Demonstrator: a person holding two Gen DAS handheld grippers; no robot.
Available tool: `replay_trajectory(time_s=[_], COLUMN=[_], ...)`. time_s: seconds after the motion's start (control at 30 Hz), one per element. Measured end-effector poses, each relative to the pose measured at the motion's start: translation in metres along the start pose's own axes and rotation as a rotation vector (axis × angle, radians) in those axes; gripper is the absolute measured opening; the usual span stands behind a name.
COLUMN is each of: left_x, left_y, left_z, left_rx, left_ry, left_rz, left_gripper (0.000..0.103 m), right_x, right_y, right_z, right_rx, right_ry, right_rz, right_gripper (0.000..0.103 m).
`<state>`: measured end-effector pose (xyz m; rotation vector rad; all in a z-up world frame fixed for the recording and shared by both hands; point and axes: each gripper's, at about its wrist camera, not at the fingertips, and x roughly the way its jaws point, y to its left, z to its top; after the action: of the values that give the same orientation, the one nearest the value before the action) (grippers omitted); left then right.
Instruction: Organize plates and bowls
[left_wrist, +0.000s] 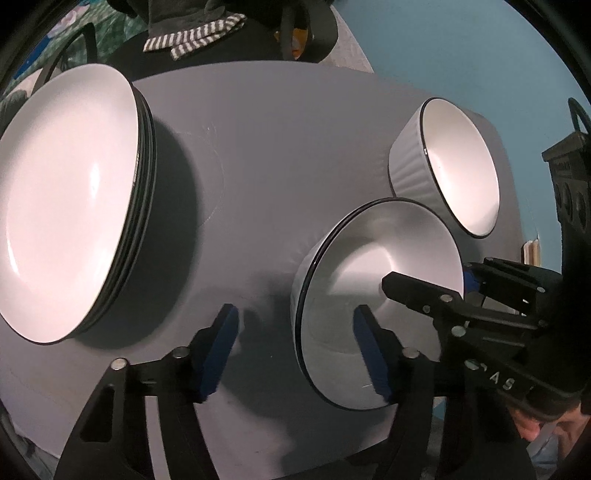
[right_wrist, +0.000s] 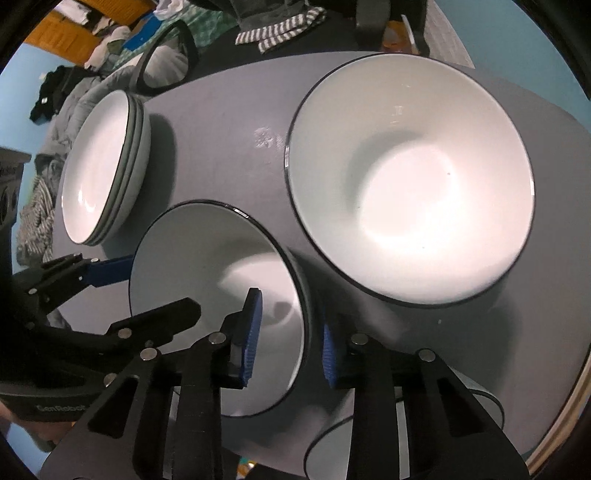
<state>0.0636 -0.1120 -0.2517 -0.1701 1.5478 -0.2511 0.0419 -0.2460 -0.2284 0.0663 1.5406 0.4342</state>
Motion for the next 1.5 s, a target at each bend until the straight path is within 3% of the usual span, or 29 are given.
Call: replay_trajectory(time_s=[0.07, 0.27, 0.5, 0.67, 0.93, 1.0, 1.17, 1.5], left_x=[0.005, 0.016, 0.016, 0.014, 0.015, 0.023, 0.027, 0.029], left_y=[0.0, 0.007, 0.012, 0.01, 0.031, 0.023, 0.027, 0.03], left_z=[-0.001, -0.005, -0.009, -0.01, -0.016, -0.004, -0.008, -0.011], left_rx=[-0.013, -0.083, -0.118, -0.082, -0.127, -0.131, -0.115, -0.106], left_ry=[0.012, 0.043, 0.045, 0.037, 0.052, 0.055, 0.06, 0.083], left_rz=[-0.003, -0.023, -0.06, -0.006, -0.047, -0.055, -0.027, -0.052], left_gripper=[0.053, 0.027, 0.013, 0.013, 0.013, 0.013, 0.013, 0.01], right_x=[0.001, 0.006, 0.008, 0.012, 0.018, 0.018, 0.018, 0.014], right_y=[0.001, -0.005, 0.004, 0.014, 0.028, 0.027, 0.024, 0.028], right_z=[0.0, 0.0, 0.007, 0.008, 0.004, 0.005, 0.008, 0.012], right_rx=[-0.011, -0.015, -0.019, -0.013, -0.039, -0.031, 0.005, 0.047], right_ry=[0.003, 0.031, 0.042, 0.052, 0.06, 0.058, 0.06, 0.053], right_rz=[-0.009, -0.035, -0.044, -0.043, -0.022, -0.021, -0.017, -0.038], right_gripper=[0.028, 0.015, 0.015, 0.014, 0.013, 0.012, 0.01, 0.008])
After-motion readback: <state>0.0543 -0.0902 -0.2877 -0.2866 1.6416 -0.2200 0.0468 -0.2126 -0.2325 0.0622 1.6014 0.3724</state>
